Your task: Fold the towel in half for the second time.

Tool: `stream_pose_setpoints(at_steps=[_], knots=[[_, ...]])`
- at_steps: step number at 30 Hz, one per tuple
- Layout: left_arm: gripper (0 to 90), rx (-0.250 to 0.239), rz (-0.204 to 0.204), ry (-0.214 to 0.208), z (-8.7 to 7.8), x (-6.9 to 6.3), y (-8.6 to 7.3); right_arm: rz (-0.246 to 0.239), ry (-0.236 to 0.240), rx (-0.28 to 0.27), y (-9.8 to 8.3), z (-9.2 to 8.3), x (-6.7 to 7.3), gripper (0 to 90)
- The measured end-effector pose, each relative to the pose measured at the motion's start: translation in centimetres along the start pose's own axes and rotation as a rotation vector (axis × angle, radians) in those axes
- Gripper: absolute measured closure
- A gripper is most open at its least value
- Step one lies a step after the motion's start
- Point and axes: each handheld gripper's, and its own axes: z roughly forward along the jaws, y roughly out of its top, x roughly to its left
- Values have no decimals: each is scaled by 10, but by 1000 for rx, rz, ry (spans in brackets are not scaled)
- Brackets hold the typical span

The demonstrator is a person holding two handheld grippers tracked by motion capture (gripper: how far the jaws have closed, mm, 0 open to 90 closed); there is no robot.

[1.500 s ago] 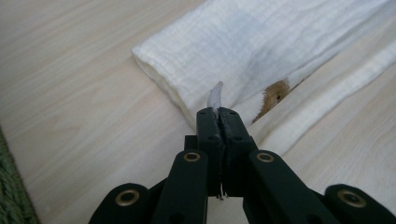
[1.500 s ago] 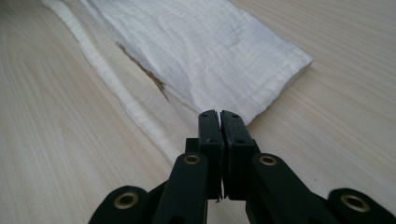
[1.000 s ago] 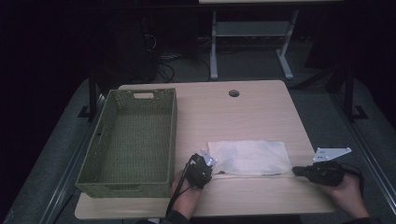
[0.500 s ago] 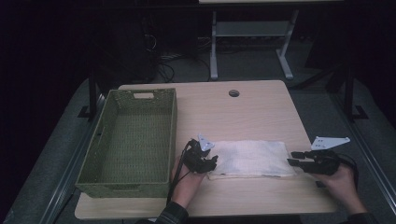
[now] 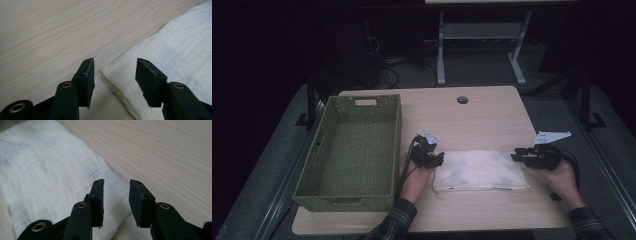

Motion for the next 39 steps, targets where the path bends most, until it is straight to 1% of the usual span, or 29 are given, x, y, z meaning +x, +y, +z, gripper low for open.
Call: stream_pose_setpoints(at_steps=[4, 5, 10, 13, 14, 16, 19, 21, 23, 25, 26, 28, 30, 31, 33, 34, 35, 37, 38, 39], knots=[[489, 6, 2, 11, 8, 5, 3, 19, -9, -3, 3, 7, -10, 645], [490, -5, -5, 15, 9, 6, 3, 25, -10, -4, 4, 9, -13, 645], [492, 4, -5, 20, 11, 9, 3, 51, -20, 5, 3, 16, -25, 649], [492, 5, -8, 22, 12, 10, 3, 59, -22, 15, 1, 18, -28, 652], [492, 8, -6, 21, 12, 10, 3, 54, -25, 17, 0, 19, -29, 655], [491, 8, -6, 21, 12, 10, 3, 62, -28, 26, -1, 20, -30, 660], [491, 8, -5, 22, 12, 10, 3, 61, -33, 49, -3, 24, -32, 676], [491, 5, -8, 23, 12, 10, 3, 60, -24, 57, -4, 26, -32, 716], [491, 6, -8, 22, 13, 10, 3, 51, -18, 53, -5, 27, -32, 746], [491, 8, -9, 21, 15, 10, 4, 70, 2, 53, -5, 27, -32, 783], [491, 8, -12, 21, 15, 11, 4, 71, 6, 54, -5, 27, -32, 803], [492, 13, -13, 20, 17, 12, 4, 66, 15, 52, -5, 27, -32, 838], [499, 29, -15, 14, 19, 12, 3, 60, 12, 56, -5, 27, -30, 854], [510, 41, -9, 10, 20, 12, 3, 46, 8, 58, -4, 27, -30, 857], [528, 51, -4, 6, 23, 12, 2, 48, 7, 60, -4, 27, -29, 860], [544, 47, -2, 5, 24, 12, 1, 44, 8, 59, -4, 27, -30, 861], [562, 57, 0, 4, 27, 12, 1, 44, 8, 58, -4, 27, -30, 862], [628, 76, 5, -4, 30, 12, 0, 51, 4, 61, -4, 27, -28, 864], [670, 86, 6, -22, 31, 13, -1, 46, 3, 65, -4, 27, -28, 865], [726, 86, 1, -36, 31, 13, -1, 45, 1, 67, -3, 27, -28, 868]])
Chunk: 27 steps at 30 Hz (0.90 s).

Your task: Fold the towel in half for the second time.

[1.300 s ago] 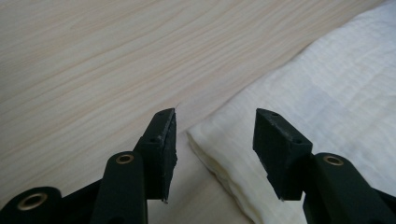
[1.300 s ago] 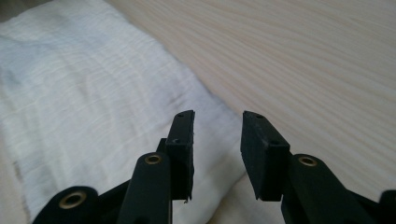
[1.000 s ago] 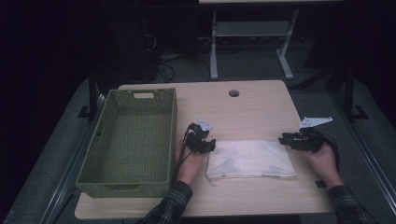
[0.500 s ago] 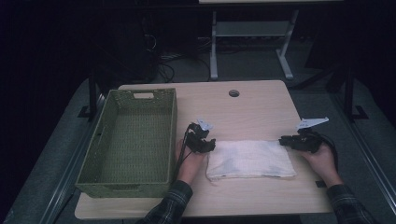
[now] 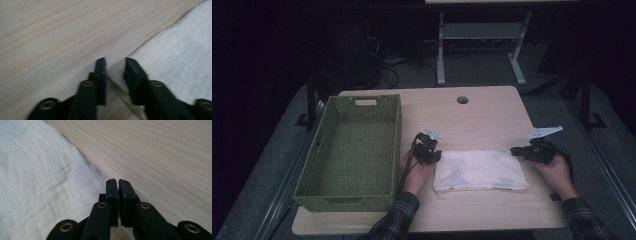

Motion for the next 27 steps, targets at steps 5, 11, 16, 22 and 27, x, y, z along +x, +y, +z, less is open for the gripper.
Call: stream_pose_setpoints(at_steps=[5, 11, 16, 22, 27], knots=[[856, -3, 9, -9, -1, -3, 2, -10, -29, 5, 1, -1, -1, 874], [859, -78, -8, -25, -11, -2, 10, 8, -82, -29, 8, -9, -14, 876], [858, -124, -10, -20, -13, -3, 17, 40, -96, -80, 14, -15, -25, 875], [858, -148, -11, -24, -22, -3, 19, 25, -93, -101, 15, -22, -23, 875], [857, -155, -8, -45, -32, -6, 19, 16, -82, -114, 14, -29, -17, 875]])
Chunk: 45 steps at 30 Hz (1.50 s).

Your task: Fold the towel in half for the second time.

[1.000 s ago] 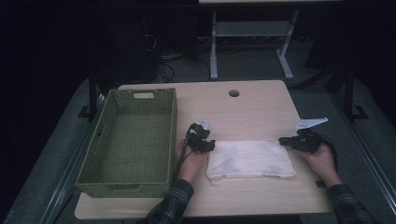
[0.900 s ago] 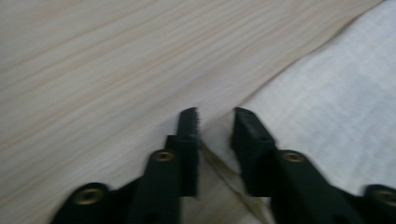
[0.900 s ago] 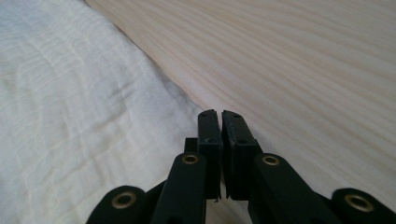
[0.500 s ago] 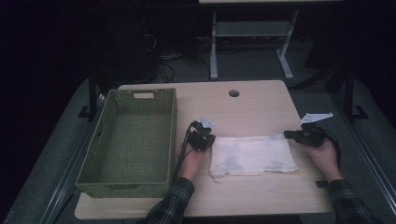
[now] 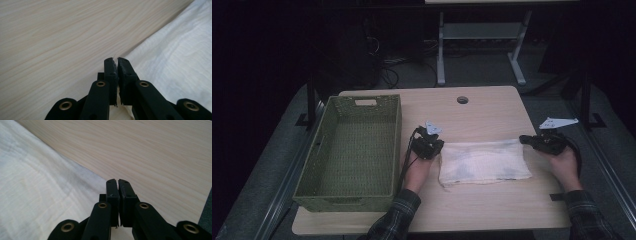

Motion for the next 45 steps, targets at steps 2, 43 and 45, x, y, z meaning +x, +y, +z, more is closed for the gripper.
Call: stream_pose_setpoints(at_steps=[2, 43, 45], knots=[[857, -8, 1, -10, -4, -2, 0, -8, 7, -7, -1, -4, 2, 875], [854, 119, 161, -77, -34, -50, -48, -67, 108, 81, -58, -50, 51, 867], [854, 138, 165, -81, -31, -52, -51, -62, 115, 88, -60, -49, 51, 863]])
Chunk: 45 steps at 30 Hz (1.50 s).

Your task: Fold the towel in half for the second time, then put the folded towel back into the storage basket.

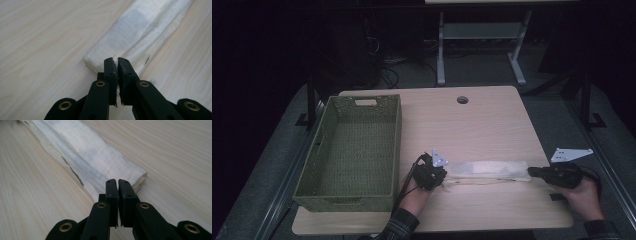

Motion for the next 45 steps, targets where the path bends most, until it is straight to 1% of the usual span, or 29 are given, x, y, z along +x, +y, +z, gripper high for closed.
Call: stream_pose_setpoints(at_steps=[3, 4, 5, 6, 7, 8, 9, 10, 13, 14, 16, 18, 21, 22, 25, 27, 28, 30, 31, 32, 33, 34, 36, 37, 39, 40, 45], knots=[[849, 26, 8, -3, 3, -2, -3, 0, 8, 11, -2, 1, 1, 850], [841, 30, 1, -4, 4, -3, -4, 2, 11, 14, -3, 1, 1, 824], [827, 29, 3, -1, 3, -2, -4, 7, 9, 15, -3, 0, 1, 797], [797, 23, 3, 0, 0, -2, -4, 13, 9, 21, -3, -1, 1, 762], [746, 17, 2, 3, -2, -2, -3, 9, 12, 12, -3, -3, 1, 726], [711, -4, 1, -3, -6, -3, -2, 19, 17, 0, -3, -5, 2, 721], [696, -20, -12, -9, -9, -3, -1, 30, 25, -18, -1, -8, 2, 715], [681, -44, -22, -18, -13, -2, 1, 30, 28, -27, 1, -10, 3, 716], [624, -68, -27, -22, -16, 0, 6, 26, 31, -70, 7, -14, 4, 722], [602, -72, -30, -27, -16, 2, 7, 24, 32, -70, 9, -13, 3, 723], [572, -71, -26, -27, -14, 5, 10, 23, 29, -59, 12, -10, 3, 743], [539, -72, -17, -31, -13, 8, 13, 22, 41, -49, 13, -8, 5, 801], [472, -83, -23, -43, -8, 14, 19, 4, 47, -28, 12, -4, 9, 888], [446, -82, -26, -48, -5, 16, 21, -2, 50, -22, 12, -3, 11, 896], [383, -78, -15, -63, 2, 18, 25, 0, 65, 1, 10, 0, 16, 899], [362, -74, -7, -68, 4, 19, 26, 6, 75, 13, 9, 3, 19, 899], [354, -79, -18, -71, 6, 21, 26, 6, 81, 16, 8, 4, 19, 899], [342, -83, -22, -70, 7, 23, 27, 2, 89, 30, 8, 8, 22, 899], [336, -83, -23, -69, 7, 24, 27, -2, 84, 48, 8, 10, 24, 900], [332, -86, -24, -67, 8, 25, 28, 4, 85, 54, 9, 12, 25, 900], [328, -84, -24, -67, 9, 25, 28, 9, 88, 63, 8, 14, 24, 900], [328, -82, -22, -66, 9, 26, 28, 0, 89, 65, 8, 15, 23, 900], [326, -87, -25, -66, 11, 26, 28, 0, 90, 76, 7, 19, 21, 900], [325, -83, -22, -66, 11, 27, 28, 10, 86, 85, 7, 19, 21, 900], [324, -85, -28, -61, 12, 27, 28, -5, 80, 87, 7, 22, 19, 900], [321, -85, -27, -62, 12, 27, 28, 3, 74, 95, 8, 22, 19, 900], [321, -88, -29, -63, 11, 28, 28, -12, 56, 96, 14, 28, 11, 900]])
